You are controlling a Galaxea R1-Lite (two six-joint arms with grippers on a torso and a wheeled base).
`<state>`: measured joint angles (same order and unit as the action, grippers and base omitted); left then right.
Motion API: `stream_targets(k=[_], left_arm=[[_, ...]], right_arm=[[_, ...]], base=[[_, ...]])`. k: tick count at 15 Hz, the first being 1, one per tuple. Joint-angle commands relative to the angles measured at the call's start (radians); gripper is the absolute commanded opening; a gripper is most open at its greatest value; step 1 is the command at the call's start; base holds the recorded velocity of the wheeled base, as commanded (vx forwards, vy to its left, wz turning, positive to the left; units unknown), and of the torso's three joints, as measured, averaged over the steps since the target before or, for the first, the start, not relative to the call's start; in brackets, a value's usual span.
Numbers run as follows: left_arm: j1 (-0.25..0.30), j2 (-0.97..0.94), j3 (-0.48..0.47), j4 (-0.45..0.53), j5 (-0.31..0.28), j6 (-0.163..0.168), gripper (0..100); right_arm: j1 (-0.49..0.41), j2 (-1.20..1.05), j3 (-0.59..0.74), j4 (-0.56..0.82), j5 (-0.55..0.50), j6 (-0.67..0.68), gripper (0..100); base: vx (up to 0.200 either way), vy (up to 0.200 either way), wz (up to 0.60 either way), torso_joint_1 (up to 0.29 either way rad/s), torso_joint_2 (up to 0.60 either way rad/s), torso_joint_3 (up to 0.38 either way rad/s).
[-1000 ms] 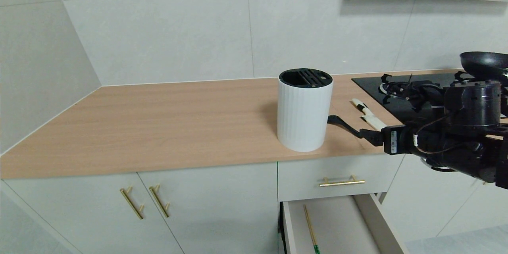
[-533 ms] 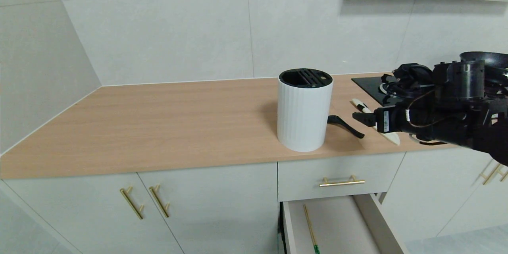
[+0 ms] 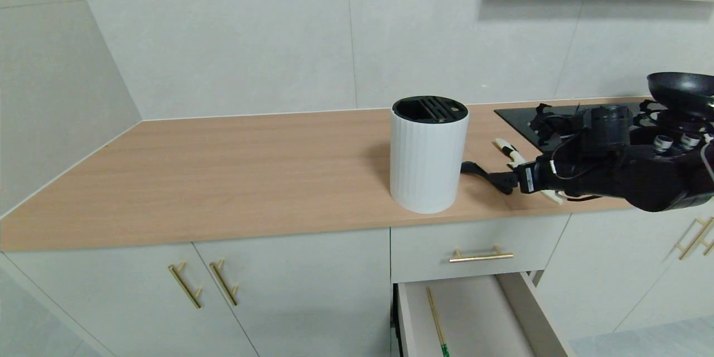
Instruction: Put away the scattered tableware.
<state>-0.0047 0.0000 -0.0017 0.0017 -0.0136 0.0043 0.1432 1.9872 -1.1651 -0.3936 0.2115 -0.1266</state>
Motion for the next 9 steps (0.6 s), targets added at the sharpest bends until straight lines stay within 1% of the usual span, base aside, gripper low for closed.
stream_targets(k=[1,3,5,7,9], left_arm=[[0.000,0.000,0.000,0.000,0.000,0.000,100],[0.000,0.000,0.000,0.000,0.000,0.000,100],[0.000,0.000,0.000,0.000,0.000,0.000,100],[0.000,0.000,0.000,0.000,0.000,0.000,100],[0.000,0.000,0.000,0.000,0.000,0.000,100]], right_arm=[[-0.008,0.097,-0.007,-0.059,-0.001,0.001,100],[-0.008,0.145,-0.019,-0.120,-0.006,0.007,100],[-0.008,0.170,-0.036,-0.131,-0.007,0.008,100],[-0.008,0.196,-0.070,-0.134,-0.007,0.062,100],[-0.007,0.197,-0.079,-0.134,-0.006,0.081,100]], base=[[0.000,0.000,0.00,0.000,0.00,0.000],[0.000,0.000,0.00,0.000,0.00,0.000],[0.000,0.000,0.00,0.000,0.00,0.000],[0.000,0.000,0.00,0.000,0.00,0.000],[0.000,0.000,0.00,0.000,0.00,0.000]])
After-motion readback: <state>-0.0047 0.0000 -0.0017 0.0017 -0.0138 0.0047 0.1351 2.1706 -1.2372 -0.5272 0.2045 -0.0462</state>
